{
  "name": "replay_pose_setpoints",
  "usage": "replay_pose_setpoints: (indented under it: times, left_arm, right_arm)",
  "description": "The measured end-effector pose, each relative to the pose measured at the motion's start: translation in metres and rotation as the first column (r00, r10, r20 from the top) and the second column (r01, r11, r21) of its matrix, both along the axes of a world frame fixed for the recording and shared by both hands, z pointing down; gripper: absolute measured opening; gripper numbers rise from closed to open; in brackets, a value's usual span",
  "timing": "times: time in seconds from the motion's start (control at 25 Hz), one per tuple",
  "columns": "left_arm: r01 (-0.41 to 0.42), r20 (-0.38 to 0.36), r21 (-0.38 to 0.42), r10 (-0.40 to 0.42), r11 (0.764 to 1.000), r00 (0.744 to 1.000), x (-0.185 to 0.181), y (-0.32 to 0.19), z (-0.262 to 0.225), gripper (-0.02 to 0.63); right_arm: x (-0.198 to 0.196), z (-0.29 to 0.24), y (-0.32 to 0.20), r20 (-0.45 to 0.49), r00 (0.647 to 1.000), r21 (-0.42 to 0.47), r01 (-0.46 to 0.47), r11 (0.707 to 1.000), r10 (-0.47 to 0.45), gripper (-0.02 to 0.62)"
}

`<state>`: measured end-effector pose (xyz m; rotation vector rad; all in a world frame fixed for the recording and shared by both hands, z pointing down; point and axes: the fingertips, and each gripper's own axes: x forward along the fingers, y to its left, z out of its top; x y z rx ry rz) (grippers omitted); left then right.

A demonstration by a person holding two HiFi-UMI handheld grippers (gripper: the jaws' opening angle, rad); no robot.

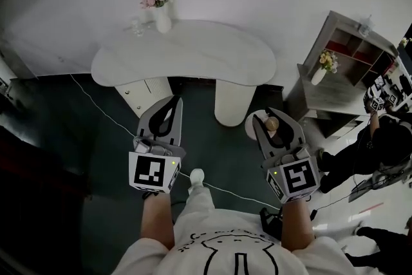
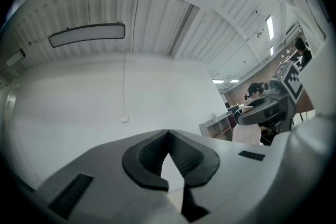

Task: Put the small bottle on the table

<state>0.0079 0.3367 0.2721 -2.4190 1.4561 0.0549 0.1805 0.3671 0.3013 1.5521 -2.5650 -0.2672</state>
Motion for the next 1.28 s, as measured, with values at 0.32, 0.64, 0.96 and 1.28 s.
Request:
replay_pose_setpoints:
  times: [0.32, 0.64, 0.96, 1.28]
  left_arm:
    - [-0.004, -0.003, -0.005, 0.004, 1.000, 1.000, -0.026, -0.094, -0.001, 0.003]
    - [-0.008, -0.035, -0.035, 0.007, 0.999, 0.999, -0.073, -0.197, -0.001, 0.003]
    - [-0.036, -0.021, -0.024, 0.036, 0.999, 0.999, -0.107, -0.277, -0.001, 0.002]
    - [-0.034, -0.024, -0.025, 0.034, 0.999, 0.999, -0.128, -0.324, 0.000, 0.003]
  right_arm:
    - [-0.023, -0.002, -0.095, -0.014, 1.000, -0.010, -0.010, 1.000, 0.010, 0.117]
    - [-0.058, -0.006, -0.192, -0.023, 0.999, -0.041, -0.022, 0.999, 0.021, 0.117]
    - [-0.089, -0.005, -0.274, -0.028, 0.998, -0.033, -0.050, 0.998, 0.049, 0.117]
    - [-0.108, -0.001, -0.323, -0.026, 0.998, -0.052, -0.059, 0.997, 0.058, 0.117]
